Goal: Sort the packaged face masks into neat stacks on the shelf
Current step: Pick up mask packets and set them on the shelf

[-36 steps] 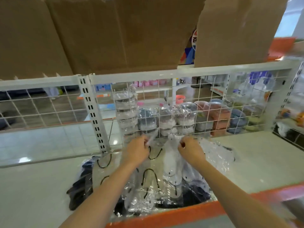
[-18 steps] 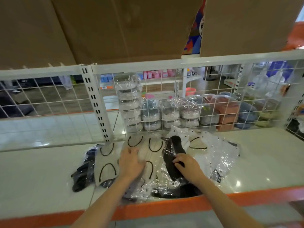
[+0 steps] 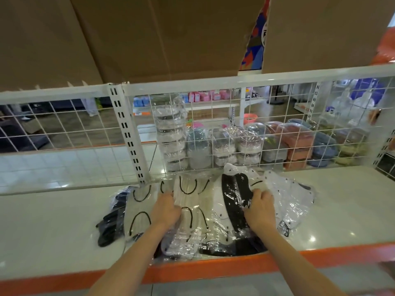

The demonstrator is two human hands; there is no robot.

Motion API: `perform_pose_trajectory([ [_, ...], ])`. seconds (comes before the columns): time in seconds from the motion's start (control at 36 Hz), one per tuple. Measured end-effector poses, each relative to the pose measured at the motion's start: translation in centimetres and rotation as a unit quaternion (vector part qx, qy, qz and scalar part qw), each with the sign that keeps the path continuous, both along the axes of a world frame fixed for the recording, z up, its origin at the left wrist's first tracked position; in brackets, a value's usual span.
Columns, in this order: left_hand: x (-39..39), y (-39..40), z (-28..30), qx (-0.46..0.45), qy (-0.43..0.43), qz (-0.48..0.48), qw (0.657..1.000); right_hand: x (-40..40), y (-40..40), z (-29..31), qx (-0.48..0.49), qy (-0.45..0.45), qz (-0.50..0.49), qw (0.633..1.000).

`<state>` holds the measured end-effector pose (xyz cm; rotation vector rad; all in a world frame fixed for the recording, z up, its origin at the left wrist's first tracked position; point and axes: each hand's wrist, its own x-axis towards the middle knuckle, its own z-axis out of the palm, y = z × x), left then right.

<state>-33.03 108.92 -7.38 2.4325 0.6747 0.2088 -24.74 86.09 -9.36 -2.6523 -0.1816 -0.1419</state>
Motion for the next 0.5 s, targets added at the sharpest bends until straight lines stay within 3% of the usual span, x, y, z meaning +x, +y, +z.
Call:
perform_pose_trajectory([
  [0.08,0.1,0.1,0.3,-0.052,-0.002,0.006,0.999,-0.6,1.4,1.2,-0.014,-0.061,0.043,0.997],
  [0.17,0.1,0.8,0.5,-0.106,-0.023,0.021,0.994,-1.3,3.4,2.0,0.023,-0.055,0.128,0.990],
  [0.25,-0.6,1.7,0.7,-0.146,-0.047,0.051,0.987,-1.9,5.4,2.7,0.019,0.010,0.168,0.986],
  [0.36,-2.1,3.6,1.0,-0.241,-0.055,0.114,0.962,-2.5,7.4,2.9,-0.046,0.141,0.126,0.981],
  [0.5,-4.4,5.7,1.1,-0.364,-0.089,0.119,0.919,-2.7,8.8,2.4,-0.028,0.195,0.115,0.974],
])
